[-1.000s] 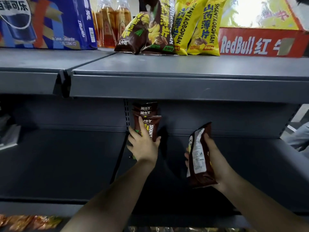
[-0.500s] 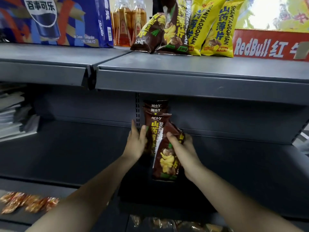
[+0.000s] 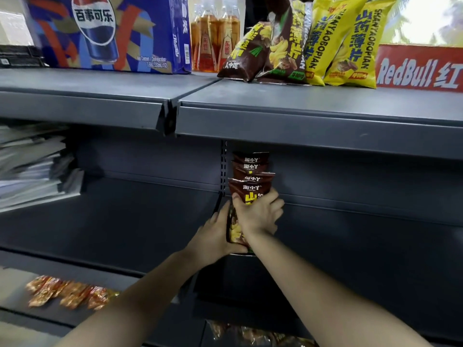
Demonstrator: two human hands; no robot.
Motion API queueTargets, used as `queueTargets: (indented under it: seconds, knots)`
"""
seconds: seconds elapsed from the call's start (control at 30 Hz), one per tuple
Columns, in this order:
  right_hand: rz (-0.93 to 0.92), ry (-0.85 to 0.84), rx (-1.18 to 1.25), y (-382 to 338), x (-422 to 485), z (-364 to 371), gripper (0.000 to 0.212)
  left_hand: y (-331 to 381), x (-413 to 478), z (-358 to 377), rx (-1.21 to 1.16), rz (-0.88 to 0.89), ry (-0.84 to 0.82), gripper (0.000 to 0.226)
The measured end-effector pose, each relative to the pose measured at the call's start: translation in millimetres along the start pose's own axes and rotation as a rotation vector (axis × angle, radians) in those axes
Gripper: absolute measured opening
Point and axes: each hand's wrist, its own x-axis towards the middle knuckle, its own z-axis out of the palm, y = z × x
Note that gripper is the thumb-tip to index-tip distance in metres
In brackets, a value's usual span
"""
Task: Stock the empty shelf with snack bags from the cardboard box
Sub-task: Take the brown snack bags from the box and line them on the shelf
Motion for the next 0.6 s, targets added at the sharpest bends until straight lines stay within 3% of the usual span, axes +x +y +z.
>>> queueTargets:
  seconds: [0.13, 0.23, 0.33, 0.5, 0.6]
  knots:
    - [-0.404, 0.184, -0.262, 5, -2, 1, 0.103, 1, 3, 9, 0.157, -0.025, 0.027, 0.112]
    - [-0.645, 0.249, -0.421, 4, 10, 0, 0.086, -5, 5, 10, 0.077, -0.007, -0.038, 0.113]
    - [-0.611, 0.137, -0.512, 1, 25, -1, 0.073, -6, 7, 9, 0.035, 0.018, -0.052, 0.114]
    - [-0.409, 0.091, -0.518, -10, 33, 7, 0.082, -6, 15, 6, 0.055, -0.008, -0.080, 0.116]
    - [-0.427, 0.026, -0.427, -9, 34, 3, 0.080, -6, 17, 7, 0.012, -0.039, -0.102, 0.119]
